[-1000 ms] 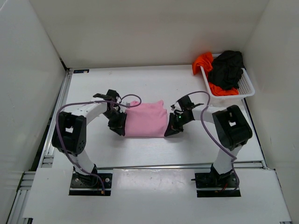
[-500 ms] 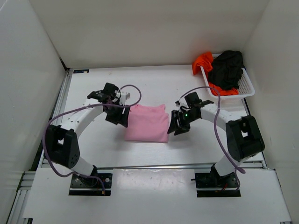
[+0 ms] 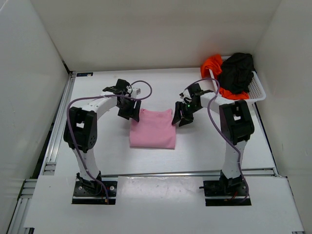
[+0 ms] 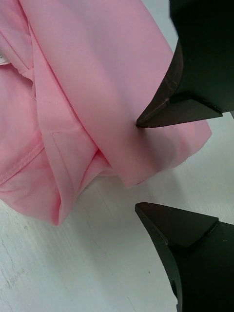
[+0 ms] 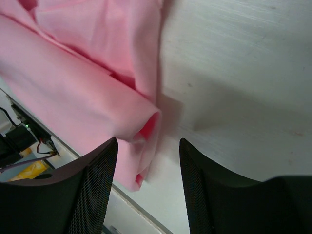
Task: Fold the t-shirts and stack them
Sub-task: Fold the long partially folded tshirt into a neat square
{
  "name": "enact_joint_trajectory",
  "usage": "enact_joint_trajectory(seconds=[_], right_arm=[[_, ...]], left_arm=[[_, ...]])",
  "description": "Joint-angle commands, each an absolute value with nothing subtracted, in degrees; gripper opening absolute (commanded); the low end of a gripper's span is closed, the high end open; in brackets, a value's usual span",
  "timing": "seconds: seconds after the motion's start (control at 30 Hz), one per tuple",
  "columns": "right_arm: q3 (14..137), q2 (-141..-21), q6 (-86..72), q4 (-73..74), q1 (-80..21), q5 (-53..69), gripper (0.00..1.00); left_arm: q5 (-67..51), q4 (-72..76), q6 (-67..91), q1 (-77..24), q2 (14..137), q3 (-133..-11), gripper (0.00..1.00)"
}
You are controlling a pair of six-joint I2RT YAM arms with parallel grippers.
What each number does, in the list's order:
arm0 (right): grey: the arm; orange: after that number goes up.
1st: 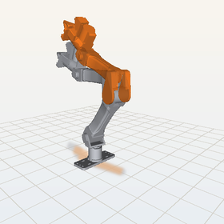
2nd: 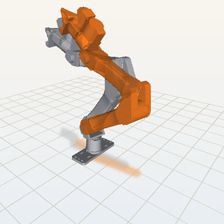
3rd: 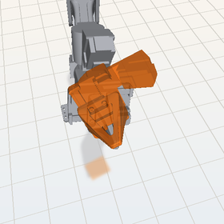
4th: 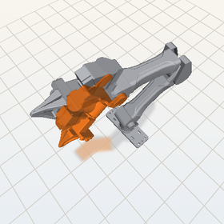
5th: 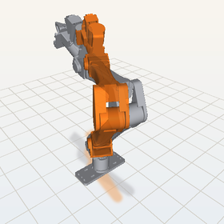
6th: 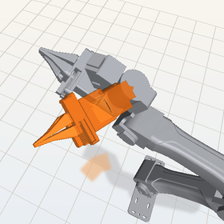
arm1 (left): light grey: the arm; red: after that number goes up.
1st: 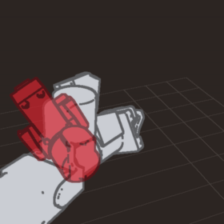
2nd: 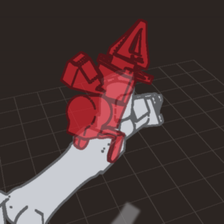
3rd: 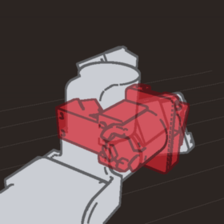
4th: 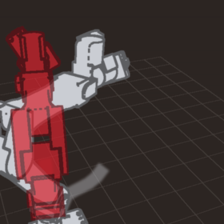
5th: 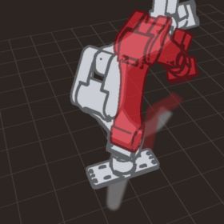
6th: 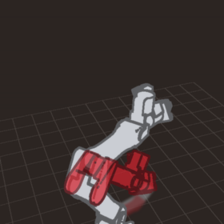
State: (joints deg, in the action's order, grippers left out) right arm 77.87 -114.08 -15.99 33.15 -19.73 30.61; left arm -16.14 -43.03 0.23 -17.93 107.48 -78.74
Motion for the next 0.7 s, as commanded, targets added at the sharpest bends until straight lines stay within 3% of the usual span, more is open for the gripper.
enact_joint_trajectory(seconds=[0.0,0.13,0.2,0.3,0.43,0.5,0.53,0.67], right_arm=[[79.9,-115.2,-14.9,33.4,-19.3,32.1,0.58],[80.6,-116.5,-15.4,32.1,-19.3,32.1,0.58],[82.0,-117.9,-15.4,31.5,-18.8,32.1,0.58],[83.1,-119.2,-16.5,30.3,-18.8,32.8,0.5],[83.1,-119.7,-17.1,29.8,-18.8,34.7,0.3],[83.1,-119.7,-17.1,29.3,-18.8,34.7,0.19],[83.1,-119.0,-17.1,29.3,-18.8,34.2,0.09],[80.7,-115.2,-17.7,28.5,-18.8,34.8,0.0]], left_arm=[[-18.2,-41.8,0.0,-16.6,106.8,-80.4,0.73],[-20.0,-41.8,0.0,-16.1,107.4,-80.4,0.64],[-20.0,-41.8,0.0,-16.1,108.0,-80.9,0.51],[-21.2,-41.8,0.0,-16.1,109.1,-82.3,0.4],[-22.9,-41.8,0.0,-16.1,109.1,-82.3,0.31],[-22.9,-41.8,0.0,-16.6,109.1,-81.7,0.2],[-22.9,-41.8,0.0,-16.6,109.1,-81.7,0.14],[-22.9,-42.5,0.0,-16.1,106.8,-81.0,0.1]])
